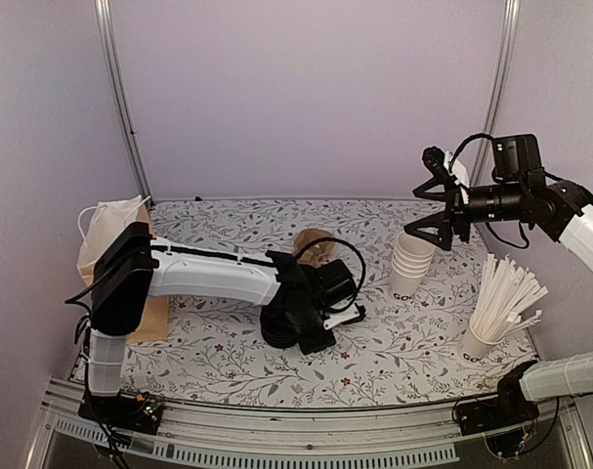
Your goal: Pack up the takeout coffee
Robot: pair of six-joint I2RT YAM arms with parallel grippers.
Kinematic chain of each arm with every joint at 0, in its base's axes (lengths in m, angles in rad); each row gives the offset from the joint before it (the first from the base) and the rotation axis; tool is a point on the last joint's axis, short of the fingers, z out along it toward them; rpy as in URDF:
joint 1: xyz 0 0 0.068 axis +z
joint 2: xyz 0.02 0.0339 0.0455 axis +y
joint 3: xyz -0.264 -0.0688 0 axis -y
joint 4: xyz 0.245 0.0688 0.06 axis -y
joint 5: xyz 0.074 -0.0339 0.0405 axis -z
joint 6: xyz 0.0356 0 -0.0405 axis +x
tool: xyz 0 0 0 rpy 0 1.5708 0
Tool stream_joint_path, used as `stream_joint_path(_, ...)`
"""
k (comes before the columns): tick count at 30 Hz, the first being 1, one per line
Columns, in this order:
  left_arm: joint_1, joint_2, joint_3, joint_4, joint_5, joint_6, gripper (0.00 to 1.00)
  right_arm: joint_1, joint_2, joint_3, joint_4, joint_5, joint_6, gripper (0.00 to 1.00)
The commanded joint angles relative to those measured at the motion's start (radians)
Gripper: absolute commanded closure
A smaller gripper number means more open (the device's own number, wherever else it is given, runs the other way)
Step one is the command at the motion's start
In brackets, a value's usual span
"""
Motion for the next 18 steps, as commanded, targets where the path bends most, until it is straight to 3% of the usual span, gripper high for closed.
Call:
stream_joint_path(1, 0.006, 0.038, -0.012, -0.039, -0.059, 0.029, 1.00, -0.005, 0.006, 0.009, 0.019, -0.014, 0.012, 0.07)
stream_joint_path(18, 0.111, -0.025, -0.145, -0.077, -0.245, 0.043, 1.00, -0.005, 0.000, -0.013, 0.022, -0.026, 0.014, 0.07)
